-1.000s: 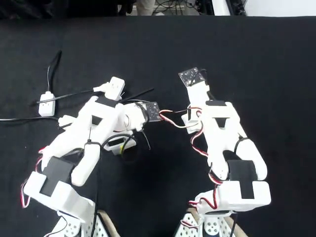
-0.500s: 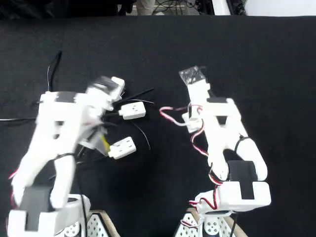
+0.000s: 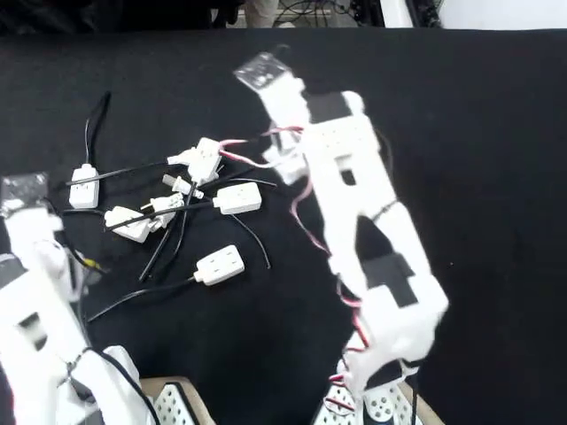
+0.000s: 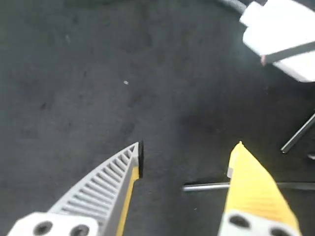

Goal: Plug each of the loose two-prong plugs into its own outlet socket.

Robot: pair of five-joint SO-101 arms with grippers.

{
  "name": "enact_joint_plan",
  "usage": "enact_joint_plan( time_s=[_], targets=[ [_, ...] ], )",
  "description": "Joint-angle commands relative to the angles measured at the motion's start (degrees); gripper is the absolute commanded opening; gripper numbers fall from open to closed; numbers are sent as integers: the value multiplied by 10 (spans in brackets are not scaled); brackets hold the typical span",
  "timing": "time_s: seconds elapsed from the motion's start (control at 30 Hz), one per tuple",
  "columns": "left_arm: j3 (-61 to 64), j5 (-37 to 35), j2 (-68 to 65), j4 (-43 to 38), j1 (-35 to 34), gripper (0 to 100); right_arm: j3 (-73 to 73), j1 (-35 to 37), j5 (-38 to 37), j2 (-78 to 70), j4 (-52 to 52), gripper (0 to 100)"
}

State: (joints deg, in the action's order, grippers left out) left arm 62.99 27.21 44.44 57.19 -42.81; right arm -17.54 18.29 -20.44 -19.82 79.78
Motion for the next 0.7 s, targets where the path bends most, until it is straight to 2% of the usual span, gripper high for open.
enact_joint_plan(
  time_s=[0.0,0.1,0.2,0.37,0.53,0.67],
  targets=[
    [95,-18,48,-76,29,289,-150,28,18,-69,8,16],
    [137,-31,75,-109,47,289,-250,48,15,-131,47,75],
    [160,-25,97,-117,51,289,-352,73,-40,-186,103,151],
    [200,28,142,-109,65,289,-504,128,-153,-260,165,152],
    [224,50,208,-53,109,289,-582,176,-178,-345,160,152],
    [255,70,290,-18,114,289,-626,202,-178,-422,131,155]
  ],
)
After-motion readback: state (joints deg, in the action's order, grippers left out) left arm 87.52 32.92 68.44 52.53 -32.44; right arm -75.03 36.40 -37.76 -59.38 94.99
